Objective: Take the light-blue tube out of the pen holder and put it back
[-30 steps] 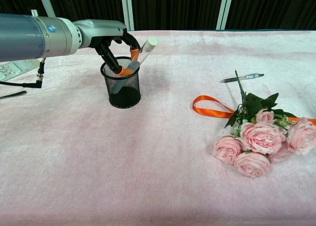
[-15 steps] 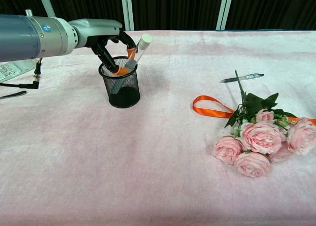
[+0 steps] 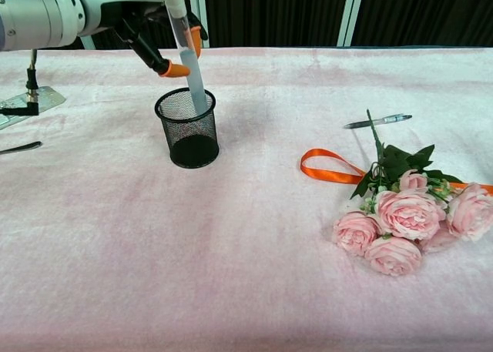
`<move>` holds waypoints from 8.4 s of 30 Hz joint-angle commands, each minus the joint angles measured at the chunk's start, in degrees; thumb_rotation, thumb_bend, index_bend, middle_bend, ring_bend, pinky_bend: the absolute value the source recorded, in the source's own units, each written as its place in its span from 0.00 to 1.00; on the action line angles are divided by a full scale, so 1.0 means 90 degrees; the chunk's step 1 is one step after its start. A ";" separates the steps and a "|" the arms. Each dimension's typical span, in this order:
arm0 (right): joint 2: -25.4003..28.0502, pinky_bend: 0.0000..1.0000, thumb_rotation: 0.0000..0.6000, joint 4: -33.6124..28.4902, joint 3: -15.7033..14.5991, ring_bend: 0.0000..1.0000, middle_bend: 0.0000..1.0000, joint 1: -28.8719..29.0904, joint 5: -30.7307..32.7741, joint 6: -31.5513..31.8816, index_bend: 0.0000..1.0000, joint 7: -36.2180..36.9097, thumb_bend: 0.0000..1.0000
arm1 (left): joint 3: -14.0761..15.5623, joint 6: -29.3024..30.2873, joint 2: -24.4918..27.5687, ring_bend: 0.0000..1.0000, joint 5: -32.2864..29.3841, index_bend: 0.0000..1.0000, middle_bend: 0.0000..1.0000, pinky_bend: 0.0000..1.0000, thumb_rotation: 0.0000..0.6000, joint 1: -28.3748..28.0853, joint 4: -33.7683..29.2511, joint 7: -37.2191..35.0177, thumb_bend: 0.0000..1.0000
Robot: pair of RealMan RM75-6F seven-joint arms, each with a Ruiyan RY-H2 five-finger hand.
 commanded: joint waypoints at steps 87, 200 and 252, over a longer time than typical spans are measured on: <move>-0.0104 0.18 1.00 -0.0024 0.0004 0.10 0.04 0.0021 0.0036 -0.0089 0.00 -0.0269 0.14 | 0.0081 0.0912 0.2265 0.00 0.2045 0.66 0.25 0.00 1.00 0.2019 -0.0845 -0.3058 0.41; -0.0060 0.18 1.00 0.0005 -0.0024 0.10 0.04 0.0069 0.0126 -0.0255 0.00 -0.0186 0.15 | -0.0623 0.0514 -0.0399 0.00 0.1611 0.68 0.26 0.01 1.00 0.0912 -0.0132 0.0139 0.41; -0.0022 0.18 1.00 0.0037 -0.0002 0.10 0.04 0.0095 0.0232 -0.0345 0.00 -0.0053 0.15 | 0.0035 0.0410 -0.1242 0.00 -0.1494 0.37 0.18 0.00 1.00 -0.0237 0.0645 0.1840 0.34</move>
